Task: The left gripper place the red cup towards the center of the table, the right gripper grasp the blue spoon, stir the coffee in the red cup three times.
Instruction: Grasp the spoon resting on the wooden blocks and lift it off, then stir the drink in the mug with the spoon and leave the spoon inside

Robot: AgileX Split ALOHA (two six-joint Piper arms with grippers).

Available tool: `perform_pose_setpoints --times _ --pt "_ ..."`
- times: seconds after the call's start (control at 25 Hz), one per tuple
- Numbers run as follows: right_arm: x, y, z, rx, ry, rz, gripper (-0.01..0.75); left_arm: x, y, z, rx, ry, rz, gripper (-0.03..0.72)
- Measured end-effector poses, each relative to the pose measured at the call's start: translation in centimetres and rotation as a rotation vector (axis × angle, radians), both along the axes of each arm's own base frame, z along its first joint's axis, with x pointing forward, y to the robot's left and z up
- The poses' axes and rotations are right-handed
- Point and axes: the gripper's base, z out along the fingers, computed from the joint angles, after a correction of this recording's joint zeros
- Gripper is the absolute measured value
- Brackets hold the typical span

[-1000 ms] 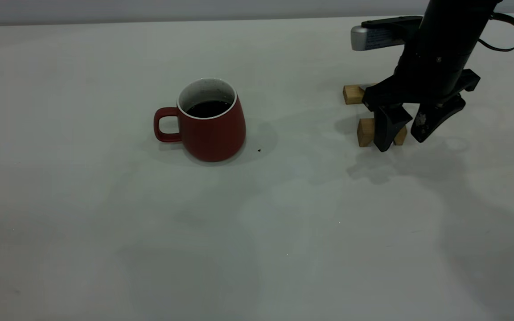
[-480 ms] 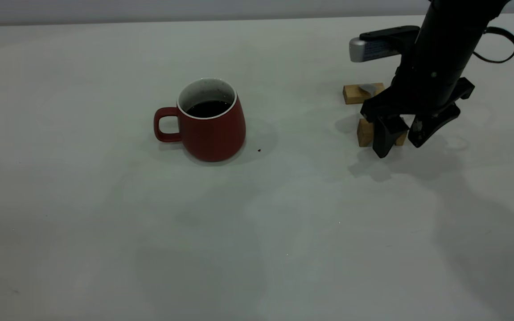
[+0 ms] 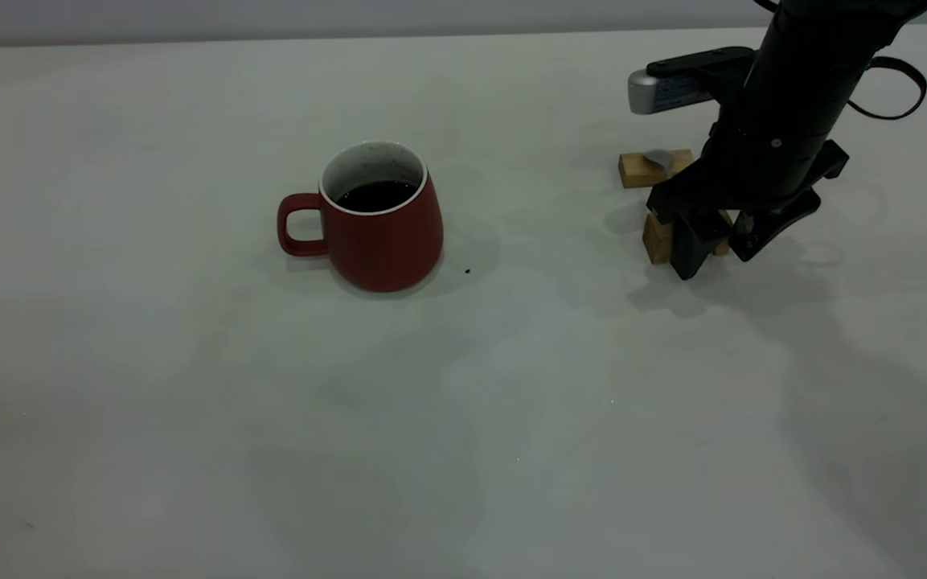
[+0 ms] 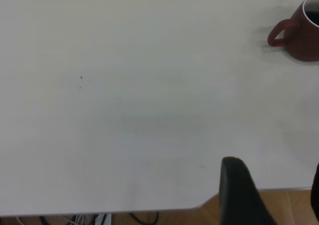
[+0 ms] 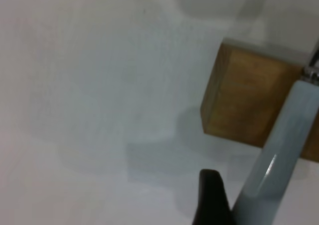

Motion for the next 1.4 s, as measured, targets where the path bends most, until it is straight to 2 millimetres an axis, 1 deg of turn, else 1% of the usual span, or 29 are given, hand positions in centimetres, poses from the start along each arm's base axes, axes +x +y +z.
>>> perform_pose_setpoints --times 0.08,0.2,0.32,0.44,0.56,0.64,0.72,0.88,0.96,1.08,1.16,1.24,1.4 --pt "0.0 0.0 0.0 -0.005 -0.006 0.007 0.532 0.0 0.0 0.0 0.0 0.0 0.0 0.424" --pt "0.1 -0.1 0.0 -0.015 -0.015 0.023 0.44 0.0 0.0 0.0 0.0 0.0 0.0 0.424" --pt "0.1 -0.1 0.0 -0.019 -0.015 0.028 0.302 0.0 0.0 0.0 0.0 0.0 0.0 0.424" --pt "0.0 -0.2 0.0 -0.022 0.001 0.032 0.14 0.0 0.0 0.0 0.0 0.0 0.0 0.424" --pt "-0.5 -0.2 0.0 -0.027 0.048 0.031 0.135 0.0 0.0 0.0 0.0 0.0 0.0 0.424" --pt "-0.7 -0.2 0.7 -0.028 0.074 0.034 0.135 0.0 0.0 0.0 0.0 0.0 0.0 0.424" --pt "-0.8 -0.1 2.2 -0.018 0.09 0.029 0.135 0.0 0.0 0.0 0.0 0.0 0.0 0.424" --pt "-0.7 0.7 7.6 0.088 0.056 -0.044 0.135 0.0 0.0 0.0 0.0 0.0 0.0 0.424" --pt "-0.9 1.3 10.6 0.188 0.049 -0.106 0.135 0.0 0.0 0.0 0.0 0.0 0.0 0.424" --pt "-1.7 2.6 13.7 0.371 0.111 -0.206 0.135 0.0 0.0 0.0 0.0 0.0 0.0 0.424" --pt "-2.2 3.6 14.6 0.506 0.204 -0.279 0.135 0.0 0.0 0.0 0.0 0.0 0.0 0.424" --pt "-2.3 4.7 15.4 0.653 0.28 -0.379 0.135 0.0 0.0 0.0 0.0 0.0 0.0 0.424" --pt "-1.8 6.6 16.9 0.898 0.395 -0.606 0.135 0.0 0.0 0.0 0.0 0.0 0.0 0.424"
